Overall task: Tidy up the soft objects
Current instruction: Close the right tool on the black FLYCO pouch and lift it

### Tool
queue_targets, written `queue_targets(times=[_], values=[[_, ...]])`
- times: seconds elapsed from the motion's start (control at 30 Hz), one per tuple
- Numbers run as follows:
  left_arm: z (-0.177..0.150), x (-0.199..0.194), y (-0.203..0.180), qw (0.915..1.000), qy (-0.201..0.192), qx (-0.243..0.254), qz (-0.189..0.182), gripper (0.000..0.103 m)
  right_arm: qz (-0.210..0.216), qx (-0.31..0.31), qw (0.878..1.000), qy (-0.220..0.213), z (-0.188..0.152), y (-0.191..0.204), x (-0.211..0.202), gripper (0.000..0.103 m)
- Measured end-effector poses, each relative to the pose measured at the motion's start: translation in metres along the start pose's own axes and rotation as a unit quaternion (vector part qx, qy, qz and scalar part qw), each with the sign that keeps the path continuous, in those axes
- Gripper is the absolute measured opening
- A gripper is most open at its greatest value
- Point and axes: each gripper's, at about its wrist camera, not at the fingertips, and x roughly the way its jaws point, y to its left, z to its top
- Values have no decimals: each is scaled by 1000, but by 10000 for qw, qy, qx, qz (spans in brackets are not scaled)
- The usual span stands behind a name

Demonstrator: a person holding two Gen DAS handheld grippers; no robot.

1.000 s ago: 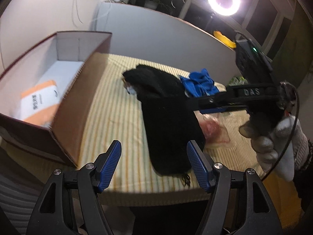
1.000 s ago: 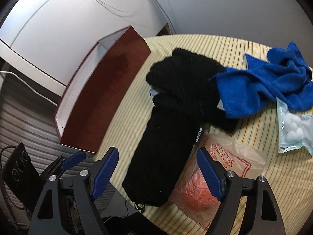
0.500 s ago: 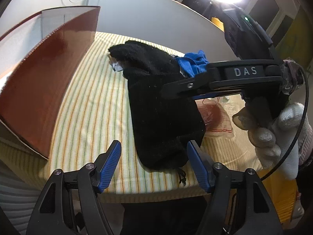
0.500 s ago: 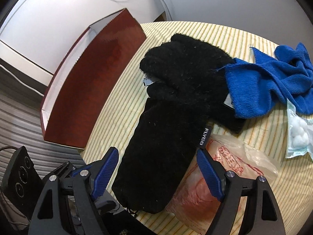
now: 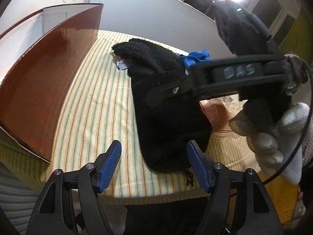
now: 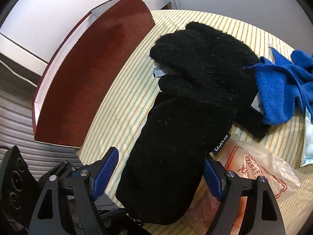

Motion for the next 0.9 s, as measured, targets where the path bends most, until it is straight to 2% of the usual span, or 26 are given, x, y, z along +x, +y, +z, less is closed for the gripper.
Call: queue_targets(times=[0.33,0.47,0.63,0.7,0.83,0.9], values=[[8,-17,-2,9996,-161,-96,-222,69,604,23,9979,-218,-2,9,-29,79],[11,-13,-5,9998,-143,-17,-161,69,693,25,9974,-173,2,12,-22,79],[9,3,-9,9998,21,81,-154,69,408,28,9991,-76,0,8,-12,78],[9,8,-8,9999,52,58,-111,69,315,53,9995,-30,-1,2,-10,75],[12,16,-5,9999,107,6,-39,69,-81,67,9999,-61,-3,-12,-14,72],[13,19,-6,9999,120,30,-13,73,-188,78,9998,-45,-3,-18,-15,55]])
